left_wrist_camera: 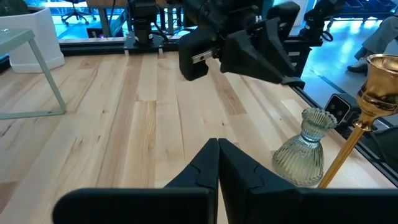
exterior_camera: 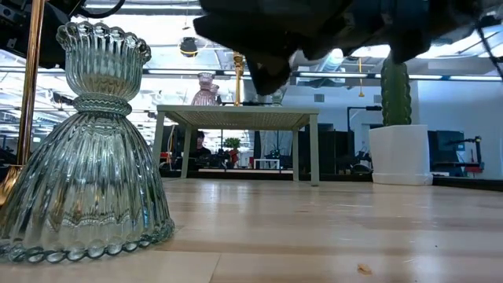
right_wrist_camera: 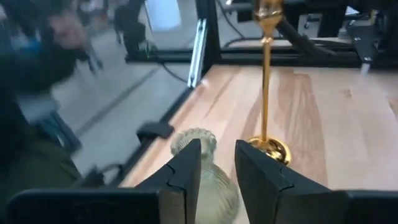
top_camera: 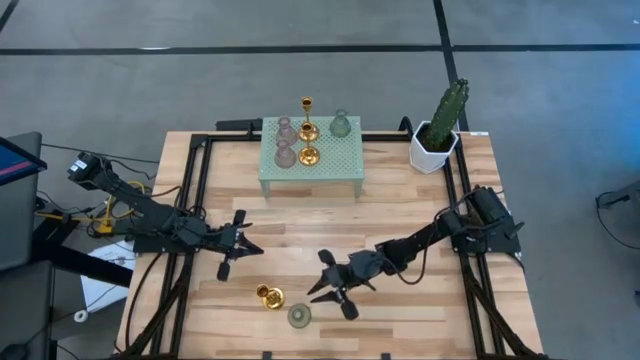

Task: Pick & Place candle stick holders
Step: Put the gold candle holder on the shelf

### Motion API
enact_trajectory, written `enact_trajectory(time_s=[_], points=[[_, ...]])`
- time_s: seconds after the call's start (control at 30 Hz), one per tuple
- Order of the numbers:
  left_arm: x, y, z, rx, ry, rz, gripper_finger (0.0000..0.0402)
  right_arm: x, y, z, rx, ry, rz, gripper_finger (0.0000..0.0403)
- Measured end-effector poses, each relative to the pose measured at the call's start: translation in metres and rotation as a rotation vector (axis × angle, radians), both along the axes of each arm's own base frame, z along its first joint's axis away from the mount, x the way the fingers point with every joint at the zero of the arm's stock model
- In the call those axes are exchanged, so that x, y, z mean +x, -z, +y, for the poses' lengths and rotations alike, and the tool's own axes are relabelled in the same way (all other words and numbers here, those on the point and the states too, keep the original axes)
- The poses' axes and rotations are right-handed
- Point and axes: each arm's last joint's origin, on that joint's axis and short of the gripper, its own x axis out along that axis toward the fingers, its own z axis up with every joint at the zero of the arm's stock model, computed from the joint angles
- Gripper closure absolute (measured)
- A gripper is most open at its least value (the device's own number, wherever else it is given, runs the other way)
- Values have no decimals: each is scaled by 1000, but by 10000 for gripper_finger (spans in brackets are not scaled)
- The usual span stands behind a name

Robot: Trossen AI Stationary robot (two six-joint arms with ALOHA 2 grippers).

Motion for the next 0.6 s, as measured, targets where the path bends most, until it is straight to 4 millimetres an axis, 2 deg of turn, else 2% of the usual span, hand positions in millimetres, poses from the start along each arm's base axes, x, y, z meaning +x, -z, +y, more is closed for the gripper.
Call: enact_trajectory(time_s=[0.13,0.23,0.47,0.6], points=[[0,0,0,0,0,0,397,10,-8,22,-230,-61,66,312],[0,0,0,0,0,0,393,9,-6,26,-378,-71,128,312],[0,0,0,1,-5,-1,396,12,-17,27,-399,-62,59,310],[0,0,0,1,-5,-1,395,13,-14,30,-394,-60,28,302]])
